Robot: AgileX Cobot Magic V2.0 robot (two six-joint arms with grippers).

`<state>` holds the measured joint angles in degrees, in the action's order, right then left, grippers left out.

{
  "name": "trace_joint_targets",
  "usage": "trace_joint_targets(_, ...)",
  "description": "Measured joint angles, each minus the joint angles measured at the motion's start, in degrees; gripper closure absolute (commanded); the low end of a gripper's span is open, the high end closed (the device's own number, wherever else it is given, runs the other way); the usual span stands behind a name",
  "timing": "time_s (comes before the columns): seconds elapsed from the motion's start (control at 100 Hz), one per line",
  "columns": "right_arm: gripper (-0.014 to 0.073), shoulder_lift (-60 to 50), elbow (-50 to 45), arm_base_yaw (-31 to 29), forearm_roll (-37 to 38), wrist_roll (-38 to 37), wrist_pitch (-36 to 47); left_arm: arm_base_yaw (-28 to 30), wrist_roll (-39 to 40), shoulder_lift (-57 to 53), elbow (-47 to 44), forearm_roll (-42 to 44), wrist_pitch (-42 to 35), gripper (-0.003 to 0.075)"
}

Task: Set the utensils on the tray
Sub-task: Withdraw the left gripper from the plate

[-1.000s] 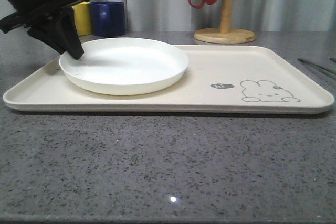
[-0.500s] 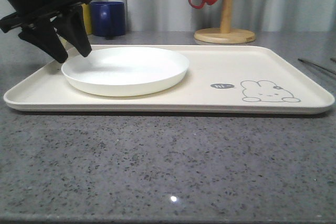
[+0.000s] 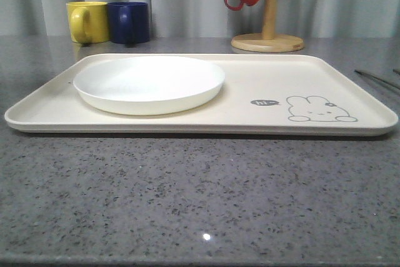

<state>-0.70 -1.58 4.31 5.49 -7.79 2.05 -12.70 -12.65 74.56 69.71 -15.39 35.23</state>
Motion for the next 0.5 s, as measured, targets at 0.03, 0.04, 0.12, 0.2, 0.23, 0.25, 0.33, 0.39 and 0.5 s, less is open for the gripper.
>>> trace_joint_targets(0.03, 0.0662, 0.0, 0.0, 0.0, 0.0, 0.0, 0.0, 0.0, 0.09, -2.39, -2.17, 0.45, -1.45, 0.0367)
trace_joint_targets(0.04, 0.0662, 0.0, 0.0, 0.0, 0.0, 0.0, 0.0, 0.0, 0.09, -3.61, -3.26, 0.54, -1.84, 0.0367)
trace_joint_targets(0.12, 0.0662, 0.0, 0.0, 0.0, 0.0, 0.0, 0.0, 0.0, 0.13, -10.36, -9.3, 1.09, -6.2, 0.0367)
trace_joint_targets(0.2, 0.0662, 0.0, 0.0, 0.0, 0.0, 0.0, 0.0, 0.0, 0.13, -17.81, -15.3, 1.54, -9.94, 0.0367)
trace_joint_targets(0.23, 0.0662, 0.0, 0.0, 0.0, 0.0, 0.0, 0.0, 0.0, 0.13, -20.3, -17.95, 1.78, -11.17, 0.0367)
trace_joint_targets(0.25, 0.0662, 0.0, 0.0, 0.0, 0.0, 0.0, 0.0, 0.0, 0.23, -22.15, -19.53, 1.91, -12.1, 0.0367)
trace_joint_targets(0.33, 0.0662, 0.0, 0.0, 0.0, 0.0, 0.0, 0.0, 0.0, 0.23, -28.77, -25.05, 2.31, -15.07, 0.0367)
trace_joint_targets(0.39, 0.0662, 0.0, 0.0, 0.0, 0.0, 0.0, 0.0, 0.0, 0.23, -33.87, -29.11, 2.8, -16.37, 0.0367)
trace_joint_targets(0.5, 0.0662, 0.0, 0.0, 0.0, 0.0, 0.0, 0.0, 0.0, 0.23, -42.29, -34.55, 3.9, -17.37, 0.0367)
